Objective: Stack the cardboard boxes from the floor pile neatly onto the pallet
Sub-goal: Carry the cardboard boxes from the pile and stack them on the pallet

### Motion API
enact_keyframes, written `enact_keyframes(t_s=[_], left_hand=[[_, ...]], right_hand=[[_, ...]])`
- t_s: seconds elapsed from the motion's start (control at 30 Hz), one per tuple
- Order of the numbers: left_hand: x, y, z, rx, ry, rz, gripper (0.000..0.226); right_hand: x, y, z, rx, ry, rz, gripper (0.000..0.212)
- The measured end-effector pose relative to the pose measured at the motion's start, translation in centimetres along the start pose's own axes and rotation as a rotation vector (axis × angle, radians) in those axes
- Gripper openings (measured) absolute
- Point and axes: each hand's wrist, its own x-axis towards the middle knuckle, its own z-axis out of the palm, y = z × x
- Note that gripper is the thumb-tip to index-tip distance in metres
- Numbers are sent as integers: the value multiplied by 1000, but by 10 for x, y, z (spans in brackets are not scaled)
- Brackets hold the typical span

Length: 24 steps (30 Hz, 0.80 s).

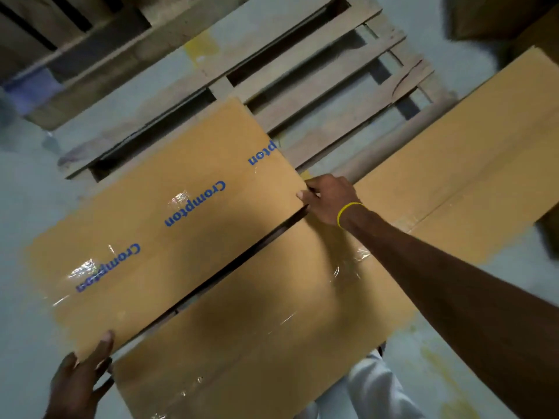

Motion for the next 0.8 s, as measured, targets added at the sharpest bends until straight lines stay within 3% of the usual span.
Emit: enact_keyframes(t_s=[0.07, 0.33, 0.57, 0.7, 0.8], left_hand=[[4, -6, 5, 5, 26, 2, 37], [-5, -5, 8, 73, -33, 110, 76], [-10, -8, 10, 81, -34, 107, 53], [-14, -6, 9, 82, -26, 106, 54], [-20, -8, 10, 12, -81, 44, 53]], right_hand=[[5, 2, -2, -20, -9, -9, 32], [7, 28, -18, -20, -35, -15, 39], [8, 38, -17, -46, -53, -32, 37], [6, 41, -15, -16, -82, -89, 28], [2, 45, -19, 2, -138, -129, 59]])
